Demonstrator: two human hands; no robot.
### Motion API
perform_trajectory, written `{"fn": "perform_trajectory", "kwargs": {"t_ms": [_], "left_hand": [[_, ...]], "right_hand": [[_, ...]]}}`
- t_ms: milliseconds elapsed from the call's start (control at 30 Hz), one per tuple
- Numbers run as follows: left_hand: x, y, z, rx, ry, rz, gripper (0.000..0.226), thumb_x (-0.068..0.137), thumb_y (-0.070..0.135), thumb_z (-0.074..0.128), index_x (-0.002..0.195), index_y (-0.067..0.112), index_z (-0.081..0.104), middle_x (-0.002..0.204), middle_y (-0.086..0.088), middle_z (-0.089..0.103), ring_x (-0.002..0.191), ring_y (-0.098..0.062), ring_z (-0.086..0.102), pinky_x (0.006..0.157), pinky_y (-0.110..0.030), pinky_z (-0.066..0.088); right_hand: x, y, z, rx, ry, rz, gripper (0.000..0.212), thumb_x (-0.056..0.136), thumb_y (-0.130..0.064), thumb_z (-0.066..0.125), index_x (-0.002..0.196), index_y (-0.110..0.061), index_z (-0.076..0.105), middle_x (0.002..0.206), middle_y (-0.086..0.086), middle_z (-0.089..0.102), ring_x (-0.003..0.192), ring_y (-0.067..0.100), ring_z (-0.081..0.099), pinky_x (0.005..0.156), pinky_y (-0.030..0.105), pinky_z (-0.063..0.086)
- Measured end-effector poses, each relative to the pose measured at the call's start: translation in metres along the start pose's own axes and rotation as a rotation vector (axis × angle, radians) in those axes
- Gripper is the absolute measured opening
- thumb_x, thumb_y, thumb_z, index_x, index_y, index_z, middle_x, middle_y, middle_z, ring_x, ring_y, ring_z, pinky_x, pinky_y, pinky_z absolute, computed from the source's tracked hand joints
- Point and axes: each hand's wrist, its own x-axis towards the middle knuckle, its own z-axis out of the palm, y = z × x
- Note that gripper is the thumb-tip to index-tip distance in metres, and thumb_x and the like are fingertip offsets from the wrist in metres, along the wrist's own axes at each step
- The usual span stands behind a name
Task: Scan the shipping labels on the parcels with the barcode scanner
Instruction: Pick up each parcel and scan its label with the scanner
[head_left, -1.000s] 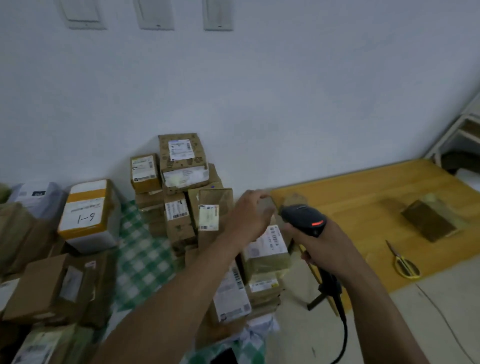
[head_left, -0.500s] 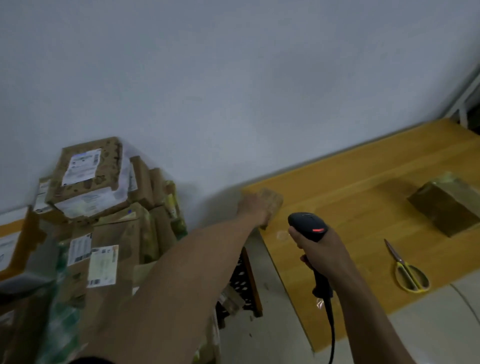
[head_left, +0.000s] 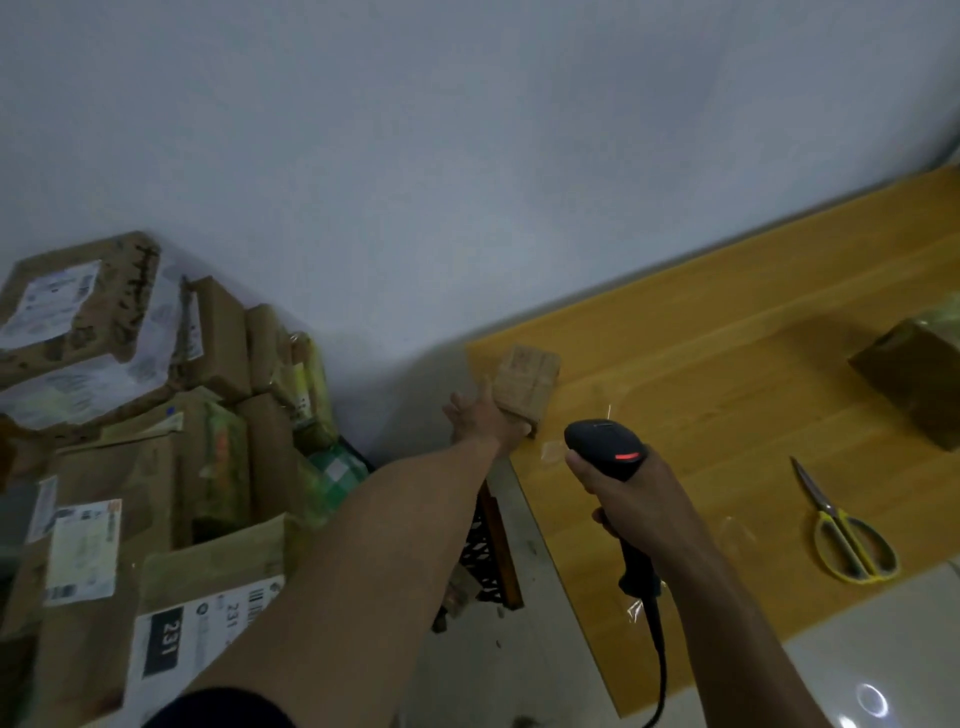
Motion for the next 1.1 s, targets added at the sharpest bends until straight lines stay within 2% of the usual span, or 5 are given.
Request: {"fn": "perform_trajectory", "kwargs": {"t_ms": [100,333,700,833,1100], "left_hand": [[0.007,0.001,0.008,-0.093,-0.038,0.016,0.120,0.079,0.062,0.080,0.165,0.038,0.000,0.170,-0.016,-0.012,0.157,-0.039,-0.007,0.124,-0.055,0.015],[0.015,0.010,0.028,-0.134,0.145,0.024,0.101,0.082,0.060,0.069,0.162,0.033,0.015,0.144,-0.012,0.035,0.131,-0.036,0.045,0.103,-0.047,0.047],[-0.097,0.051,-0.135,-0.238,0.119,0.227,0.080,0.062,0.039,0.095,0.119,0.011,0.047,0.113,-0.001,0.053,0.088,-0.011,0.056,0.074,-0.029,0.057],[-0.160,0.040,-0.200,-0.158,0.076,0.348,0.099,0.064,0.035,0.096,0.142,0.010,0.039,0.132,-0.006,0.046,0.117,-0.022,0.054,0.087,-0.034,0.057],[-0.307,-0.084,-0.322,-0.314,0.133,0.565,0.088,0.067,0.016,0.090,0.137,0.031,0.040,0.131,0.000,0.040,0.110,-0.015,0.053,0.075,-0.031,0.062]], "right_hand": [[0.000,0.002,0.001,0.013,0.002,-0.019,0.041,0.086,-0.052,0.079,0.117,-0.028,0.067,0.093,0.005,0.072,0.063,0.013,0.071,0.058,0.029,0.056],[0.013,0.016,0.004,0.023,0.021,-0.008,0.043,0.085,-0.050,0.080,0.118,-0.025,0.067,0.094,0.004,0.071,0.070,0.015,0.071,0.056,0.022,0.053],[-0.069,-0.073,0.015,0.140,0.018,-0.124,0.038,0.090,-0.043,0.078,0.120,-0.026,0.065,0.098,0.008,0.072,0.064,0.017,0.070,0.057,0.030,0.054],[-0.122,-0.110,0.025,0.175,0.037,-0.242,0.034,0.091,-0.040,0.078,0.120,-0.031,0.064,0.095,-0.001,0.073,0.065,0.017,0.074,0.062,0.038,0.054],[-0.249,-0.174,0.089,0.248,0.072,-0.422,0.052,0.083,-0.050,0.081,0.129,-0.037,0.061,0.110,-0.012,0.070,0.096,0.012,0.069,0.076,0.042,0.065]]}}
